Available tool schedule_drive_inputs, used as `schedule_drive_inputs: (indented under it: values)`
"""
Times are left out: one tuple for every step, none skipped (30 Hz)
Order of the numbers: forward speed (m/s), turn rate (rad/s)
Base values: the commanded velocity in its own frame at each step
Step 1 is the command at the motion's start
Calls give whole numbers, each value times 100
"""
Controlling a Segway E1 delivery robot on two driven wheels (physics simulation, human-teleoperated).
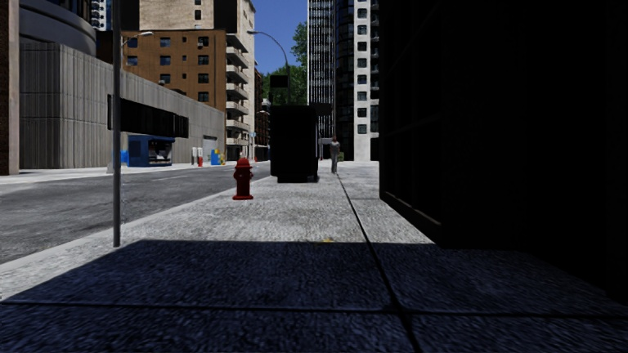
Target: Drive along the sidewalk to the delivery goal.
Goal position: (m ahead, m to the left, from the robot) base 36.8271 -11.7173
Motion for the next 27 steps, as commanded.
schedule_drive_inputs:
  values:
    - [200, 0]
    - [200, 0]
    - [200, 0]
    - [200, 0]
    - [200, 0]
    - [200, 0]
    - [200, 0]
    - [200, 0]
    - [200, 0]
    - [200, 0]
    - [200, 0]
    - [200, 0]
    - [200, 0]
    - [200, 0]
    - [200, 0]
    - [200, 0]
    - [200, 0]
    - [200, 0]
    - [200, 0]
    - [200, 0]
    - [200, 0]
    - [200, 0]
    - [200, 0]
    - [200, 0]
    - [200, 0]
    - [200, 0]
    - [200, 0]
